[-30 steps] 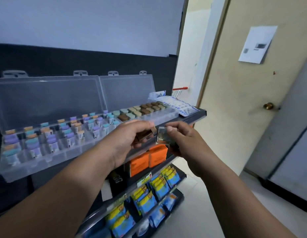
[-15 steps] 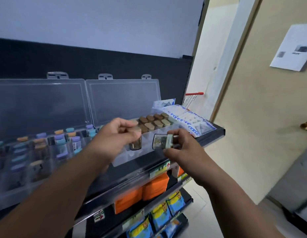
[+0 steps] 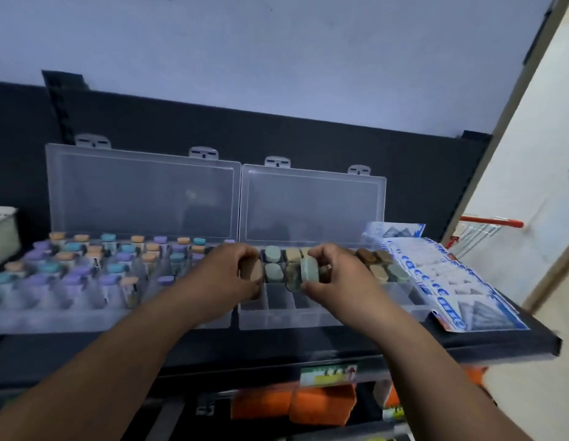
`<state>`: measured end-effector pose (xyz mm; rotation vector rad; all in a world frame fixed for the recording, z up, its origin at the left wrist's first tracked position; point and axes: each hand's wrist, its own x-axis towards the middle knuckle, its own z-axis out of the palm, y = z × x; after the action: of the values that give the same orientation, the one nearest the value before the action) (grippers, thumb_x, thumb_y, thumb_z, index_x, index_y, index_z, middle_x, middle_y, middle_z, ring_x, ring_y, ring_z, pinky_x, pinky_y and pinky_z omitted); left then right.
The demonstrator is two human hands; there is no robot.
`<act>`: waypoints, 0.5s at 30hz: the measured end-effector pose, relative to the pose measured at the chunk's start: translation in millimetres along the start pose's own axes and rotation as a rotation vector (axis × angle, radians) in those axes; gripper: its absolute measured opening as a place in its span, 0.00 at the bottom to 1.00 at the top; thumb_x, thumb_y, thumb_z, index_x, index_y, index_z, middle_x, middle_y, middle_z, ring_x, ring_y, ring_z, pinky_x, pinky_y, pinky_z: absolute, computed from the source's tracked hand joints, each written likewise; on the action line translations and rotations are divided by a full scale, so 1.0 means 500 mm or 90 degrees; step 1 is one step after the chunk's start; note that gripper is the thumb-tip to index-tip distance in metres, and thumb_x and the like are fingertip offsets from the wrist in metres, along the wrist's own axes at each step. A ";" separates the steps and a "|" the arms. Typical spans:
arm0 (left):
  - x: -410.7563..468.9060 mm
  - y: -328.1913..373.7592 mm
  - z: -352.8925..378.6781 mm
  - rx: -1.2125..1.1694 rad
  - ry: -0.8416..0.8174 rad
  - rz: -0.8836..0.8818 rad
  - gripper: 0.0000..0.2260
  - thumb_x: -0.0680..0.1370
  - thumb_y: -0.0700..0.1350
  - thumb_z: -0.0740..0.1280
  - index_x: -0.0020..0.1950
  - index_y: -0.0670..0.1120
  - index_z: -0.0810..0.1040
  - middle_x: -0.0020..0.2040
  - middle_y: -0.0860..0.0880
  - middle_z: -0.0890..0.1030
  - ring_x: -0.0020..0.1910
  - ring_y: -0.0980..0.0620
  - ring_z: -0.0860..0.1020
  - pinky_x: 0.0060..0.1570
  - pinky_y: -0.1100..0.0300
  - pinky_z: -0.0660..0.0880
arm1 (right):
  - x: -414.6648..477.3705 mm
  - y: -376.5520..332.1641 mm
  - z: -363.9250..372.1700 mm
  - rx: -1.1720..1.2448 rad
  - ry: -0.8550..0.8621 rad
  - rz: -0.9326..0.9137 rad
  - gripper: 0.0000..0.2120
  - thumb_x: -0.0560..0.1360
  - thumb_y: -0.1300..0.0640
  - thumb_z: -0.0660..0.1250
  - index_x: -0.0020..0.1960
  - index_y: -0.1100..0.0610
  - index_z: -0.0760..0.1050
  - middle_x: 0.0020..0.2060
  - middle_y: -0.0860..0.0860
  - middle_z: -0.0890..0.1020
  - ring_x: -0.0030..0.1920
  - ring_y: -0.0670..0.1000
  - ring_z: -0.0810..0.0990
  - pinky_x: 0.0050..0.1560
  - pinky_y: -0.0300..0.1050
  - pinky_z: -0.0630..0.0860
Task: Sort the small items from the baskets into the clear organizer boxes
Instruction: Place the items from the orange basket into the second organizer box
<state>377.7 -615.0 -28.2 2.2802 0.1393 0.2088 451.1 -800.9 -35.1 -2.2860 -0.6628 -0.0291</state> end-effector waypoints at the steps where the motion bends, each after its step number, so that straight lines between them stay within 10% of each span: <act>1: 0.002 0.001 0.004 0.015 -0.001 0.001 0.16 0.73 0.39 0.70 0.58 0.52 0.74 0.50 0.55 0.76 0.52 0.55 0.75 0.53 0.60 0.74 | 0.010 0.003 0.000 -0.020 -0.007 -0.011 0.15 0.71 0.55 0.73 0.52 0.45 0.73 0.48 0.45 0.80 0.45 0.45 0.80 0.46 0.41 0.77; 15: 0.038 -0.061 0.037 0.168 -0.039 -0.038 0.22 0.70 0.45 0.74 0.64 0.54 0.75 0.58 0.56 0.76 0.54 0.57 0.75 0.53 0.65 0.72 | 0.064 0.023 0.065 -0.138 -0.141 -0.067 0.26 0.71 0.46 0.72 0.66 0.52 0.72 0.60 0.50 0.76 0.59 0.50 0.75 0.62 0.47 0.72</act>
<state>399.2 -605.6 -61.3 2.5372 0.2129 0.0939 478.7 -771.2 -59.3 -2.4817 -0.9347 0.1086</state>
